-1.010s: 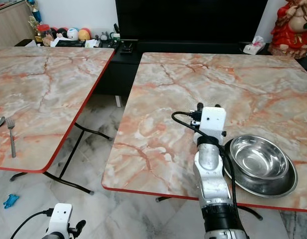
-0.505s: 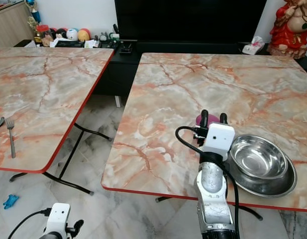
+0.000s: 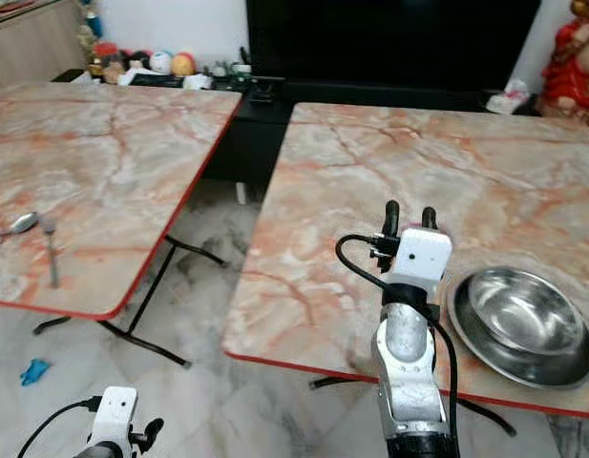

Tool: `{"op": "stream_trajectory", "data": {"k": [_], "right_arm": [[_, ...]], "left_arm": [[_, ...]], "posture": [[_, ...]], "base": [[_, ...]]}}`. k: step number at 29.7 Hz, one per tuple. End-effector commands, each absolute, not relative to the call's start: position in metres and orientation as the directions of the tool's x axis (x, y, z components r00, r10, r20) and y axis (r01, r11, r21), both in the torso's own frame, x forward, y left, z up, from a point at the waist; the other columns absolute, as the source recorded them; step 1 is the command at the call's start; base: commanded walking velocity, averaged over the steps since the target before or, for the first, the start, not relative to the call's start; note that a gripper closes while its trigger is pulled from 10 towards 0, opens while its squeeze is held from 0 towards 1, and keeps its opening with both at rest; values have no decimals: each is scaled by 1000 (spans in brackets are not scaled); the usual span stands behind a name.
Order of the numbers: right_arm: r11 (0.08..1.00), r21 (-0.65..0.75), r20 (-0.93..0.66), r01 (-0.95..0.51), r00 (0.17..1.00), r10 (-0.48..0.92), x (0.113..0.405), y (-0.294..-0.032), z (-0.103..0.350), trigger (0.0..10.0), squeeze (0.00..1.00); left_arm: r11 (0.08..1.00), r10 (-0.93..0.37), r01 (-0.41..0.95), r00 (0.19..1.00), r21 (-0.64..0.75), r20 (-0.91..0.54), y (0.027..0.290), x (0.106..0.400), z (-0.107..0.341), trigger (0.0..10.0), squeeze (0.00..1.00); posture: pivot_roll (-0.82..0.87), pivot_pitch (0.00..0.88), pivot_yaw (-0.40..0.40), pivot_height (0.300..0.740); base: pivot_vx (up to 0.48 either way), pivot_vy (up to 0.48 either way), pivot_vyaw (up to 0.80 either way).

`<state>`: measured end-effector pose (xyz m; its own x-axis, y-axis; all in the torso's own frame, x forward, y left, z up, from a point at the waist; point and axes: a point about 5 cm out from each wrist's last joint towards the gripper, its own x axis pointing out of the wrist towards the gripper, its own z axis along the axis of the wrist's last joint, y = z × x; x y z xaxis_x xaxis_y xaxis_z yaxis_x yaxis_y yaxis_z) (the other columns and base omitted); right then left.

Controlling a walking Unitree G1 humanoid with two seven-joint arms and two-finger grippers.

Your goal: Setting the table

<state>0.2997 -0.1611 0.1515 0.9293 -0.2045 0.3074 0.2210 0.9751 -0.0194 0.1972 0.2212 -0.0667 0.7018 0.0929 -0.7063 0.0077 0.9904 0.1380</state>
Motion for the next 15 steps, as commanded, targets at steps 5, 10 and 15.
{"op": "stream_trajectory", "data": {"k": [5, 10, 15], "right_arm": [[977, -20, 310, 213, 930, -196, 302, -160, 155, 10000, 0], [984, -29, 311, 177, 937, -159, 304, -153, 157, 10000, 0], [987, -57, 315, 149, 941, -124, 306, -147, 158, 10000, 0]], "left_arm": [[991, 105, -10, 694, 136, -712, 221, 197, -67, 10000, 0], [991, 106, -17, 693, 132, -713, 220, 196, -68, 10000, 0], [991, 107, -20, 692, 129, -714, 219, 195, -69, 10000, 0]], "posture": [[67, 0, 20, 740], [70, 0, 15, 740], [70, 0, 16, 740]], "base": [[0, 292, 0], [0, 302, 0], [0, 301, 0]]}}
